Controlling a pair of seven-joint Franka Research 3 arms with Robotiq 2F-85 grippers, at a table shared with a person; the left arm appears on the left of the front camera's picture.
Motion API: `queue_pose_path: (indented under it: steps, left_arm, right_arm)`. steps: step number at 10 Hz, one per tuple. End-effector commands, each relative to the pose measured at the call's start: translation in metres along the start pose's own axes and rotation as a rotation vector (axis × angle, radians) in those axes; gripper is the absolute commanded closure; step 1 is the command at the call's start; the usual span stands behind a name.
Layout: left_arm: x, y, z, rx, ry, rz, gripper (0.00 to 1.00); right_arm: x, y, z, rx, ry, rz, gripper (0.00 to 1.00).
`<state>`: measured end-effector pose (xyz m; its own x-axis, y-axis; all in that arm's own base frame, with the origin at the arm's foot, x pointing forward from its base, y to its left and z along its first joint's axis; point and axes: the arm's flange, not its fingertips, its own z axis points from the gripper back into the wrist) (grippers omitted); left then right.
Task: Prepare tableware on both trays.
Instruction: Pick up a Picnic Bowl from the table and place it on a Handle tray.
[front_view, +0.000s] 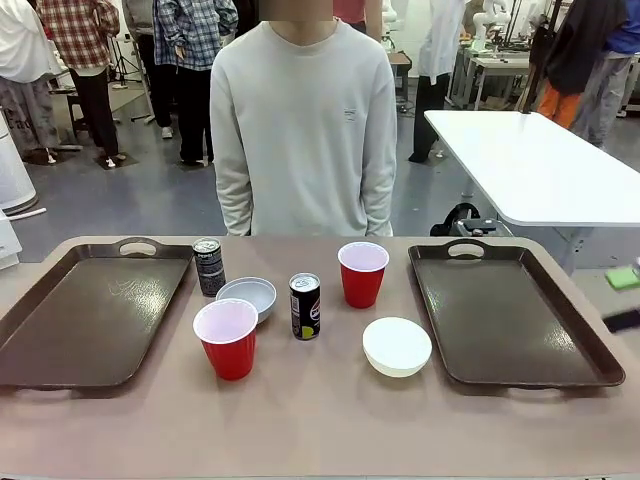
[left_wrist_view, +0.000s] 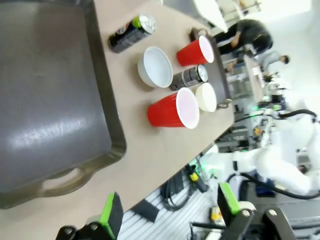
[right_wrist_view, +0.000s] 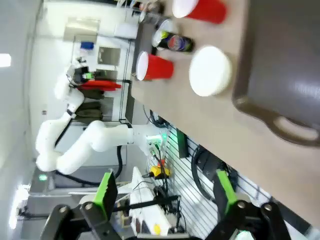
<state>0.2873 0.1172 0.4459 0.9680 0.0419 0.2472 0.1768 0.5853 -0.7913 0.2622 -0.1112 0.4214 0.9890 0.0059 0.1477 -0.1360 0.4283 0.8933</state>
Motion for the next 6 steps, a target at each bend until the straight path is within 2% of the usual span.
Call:
queue_pose_path:
  steps: [1,4,6]
  left_arm:
    - [0.008,0.031,0.012,-0.077,-0.008,0.048,0.0]
    - [-0.013,0.035,0.044,-0.087,-0.076,0.019,0.0]
    - [-0.022,0.029,0.042,-0.058,-0.069,-0.002,0.0]
  right_arm:
    - [-0.062,-0.032,-0.068,-0.012,0.013,-0.036,0.0]
    - [-0.067,-0.033,-0.062,-0.008,-0.006,-0.046,0.0]
    - [-0.064,-0.028,-0.063,-0.031,-0.014,-0.043,0.0]
